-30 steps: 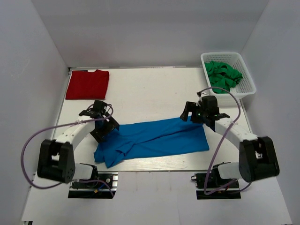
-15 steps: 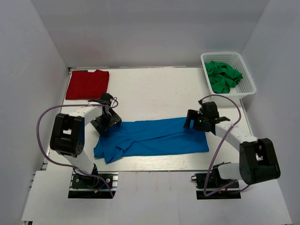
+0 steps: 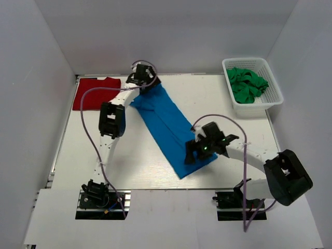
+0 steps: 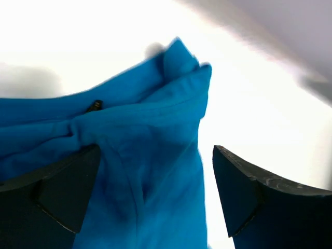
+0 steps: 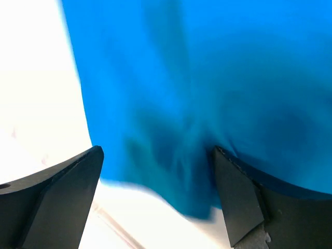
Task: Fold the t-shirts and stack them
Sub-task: Rotate the tshirt 90 degrees, then grab the bottom of the folded rectangular tshirt with both arms
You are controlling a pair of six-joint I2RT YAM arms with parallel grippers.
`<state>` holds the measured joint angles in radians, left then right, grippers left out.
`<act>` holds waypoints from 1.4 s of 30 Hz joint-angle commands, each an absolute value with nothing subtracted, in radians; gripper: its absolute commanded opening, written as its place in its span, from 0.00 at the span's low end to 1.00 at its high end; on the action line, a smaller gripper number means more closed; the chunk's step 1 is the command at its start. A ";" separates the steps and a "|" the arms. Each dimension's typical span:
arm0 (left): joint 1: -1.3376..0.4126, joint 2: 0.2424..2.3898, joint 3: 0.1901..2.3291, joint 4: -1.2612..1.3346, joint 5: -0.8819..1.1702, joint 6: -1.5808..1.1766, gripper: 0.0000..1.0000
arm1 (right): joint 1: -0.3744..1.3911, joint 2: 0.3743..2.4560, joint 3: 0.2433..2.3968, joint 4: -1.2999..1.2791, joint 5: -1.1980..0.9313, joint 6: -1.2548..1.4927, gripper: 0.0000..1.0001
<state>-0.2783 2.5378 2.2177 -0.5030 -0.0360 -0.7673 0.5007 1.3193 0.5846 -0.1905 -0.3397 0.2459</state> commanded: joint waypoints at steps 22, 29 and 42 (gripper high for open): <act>-0.451 2.421 2.427 -0.025 0.183 -0.595 1.00 | 0.740 1.023 0.631 -0.410 -0.029 0.564 0.91; -0.451 1.886 1.746 -0.380 0.242 -0.540 1.00 | 0.675 0.996 0.562 -0.508 0.037 0.695 0.91; -0.673 1.370 0.807 -0.546 0.414 -0.675 1.00 | 0.624 1.042 0.518 -0.456 -0.161 0.667 0.91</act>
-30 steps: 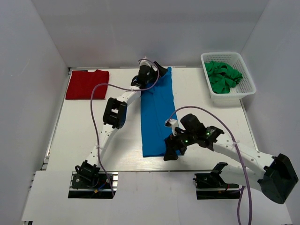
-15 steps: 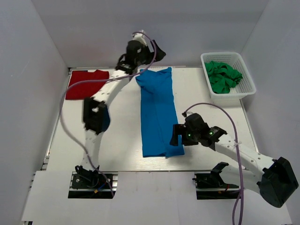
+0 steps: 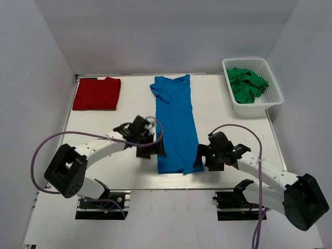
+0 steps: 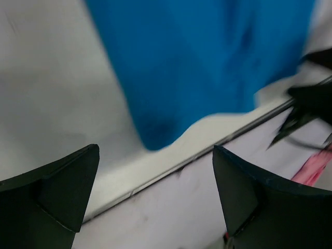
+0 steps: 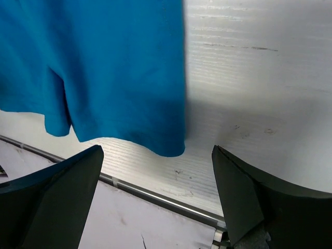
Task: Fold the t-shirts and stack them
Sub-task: Grab the bottom of the folded rectangular tshirt with both arms
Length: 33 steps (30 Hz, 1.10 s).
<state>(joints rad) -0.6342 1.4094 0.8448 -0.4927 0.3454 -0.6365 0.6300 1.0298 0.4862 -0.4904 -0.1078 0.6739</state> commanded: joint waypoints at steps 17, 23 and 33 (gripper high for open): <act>-0.770 1.624 0.798 -0.474 0.440 -0.600 0.46 | 0.581 1.123 0.483 -0.376 -0.155 0.644 0.71; -0.779 1.626 0.807 -0.486 0.417 -0.618 0.15 | 0.575 1.158 0.488 -0.344 -0.201 0.615 0.21; -0.750 1.595 1.026 -0.635 0.344 -0.649 0.00 | 0.562 1.178 0.648 -0.432 -0.223 0.571 0.00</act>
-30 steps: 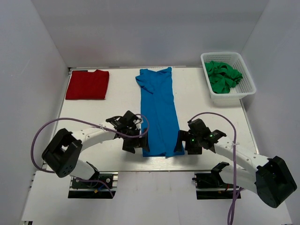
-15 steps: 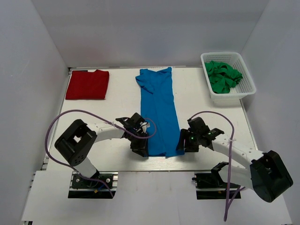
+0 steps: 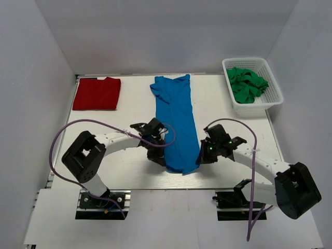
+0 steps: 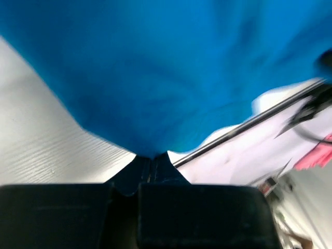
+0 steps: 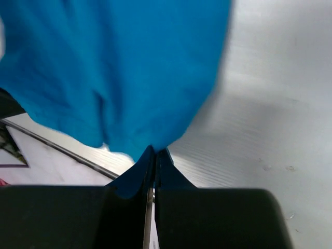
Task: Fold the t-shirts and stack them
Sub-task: Grab the bottom of the folded rectangular tshirt with both arms, then fold the folded rectangular tshirt in 1/3 of the way
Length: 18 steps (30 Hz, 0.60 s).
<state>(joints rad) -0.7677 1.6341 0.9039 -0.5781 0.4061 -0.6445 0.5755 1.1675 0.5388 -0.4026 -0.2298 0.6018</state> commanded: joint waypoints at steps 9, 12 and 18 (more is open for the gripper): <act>-0.646 1.724 1.293 -0.748 0.144 -0.629 0.00 | 0.465 1.354 1.010 -0.537 -0.132 0.508 0.00; -0.589 1.781 1.385 -0.736 0.133 -0.629 0.00 | 0.433 1.445 1.133 -0.545 -0.110 0.477 0.00; -0.506 1.838 1.505 -0.671 0.133 -0.640 0.00 | 0.381 1.584 1.279 -0.529 -0.118 0.453 0.00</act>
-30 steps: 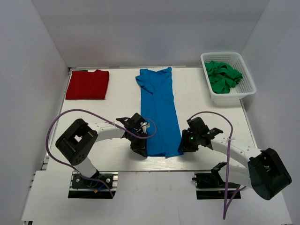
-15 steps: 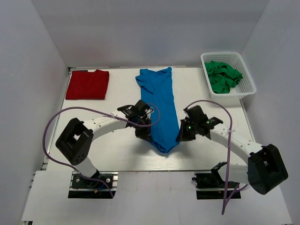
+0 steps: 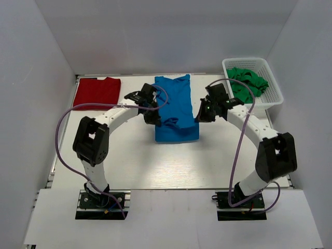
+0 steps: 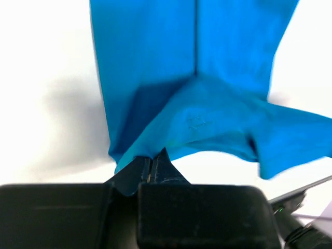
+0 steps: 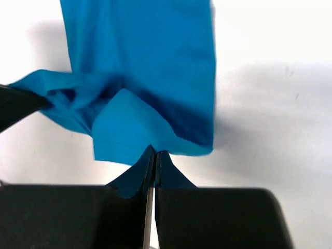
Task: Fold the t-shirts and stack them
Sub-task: Fold the folded rectangular tshirt in 1/3 of the way
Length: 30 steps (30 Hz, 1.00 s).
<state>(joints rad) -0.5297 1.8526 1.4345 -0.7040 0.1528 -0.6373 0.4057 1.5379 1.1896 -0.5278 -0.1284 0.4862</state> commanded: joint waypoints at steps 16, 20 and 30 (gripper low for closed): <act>-0.397 2.052 1.719 -0.594 0.223 -0.609 0.00 | 0.298 1.940 1.615 -0.522 -0.253 0.434 0.00; -0.368 2.104 1.761 -0.565 0.232 -0.585 0.00 | 0.276 2.020 1.692 -0.506 -0.287 0.471 0.00; -0.318 2.307 2.014 -0.609 0.341 -0.518 0.74 | 0.219 2.198 1.877 -0.428 -0.439 0.492 0.78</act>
<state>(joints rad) -0.3378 2.2913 1.9453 -0.5751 0.3035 -0.5415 0.2401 2.1674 1.7763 -0.4957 -0.3550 0.4957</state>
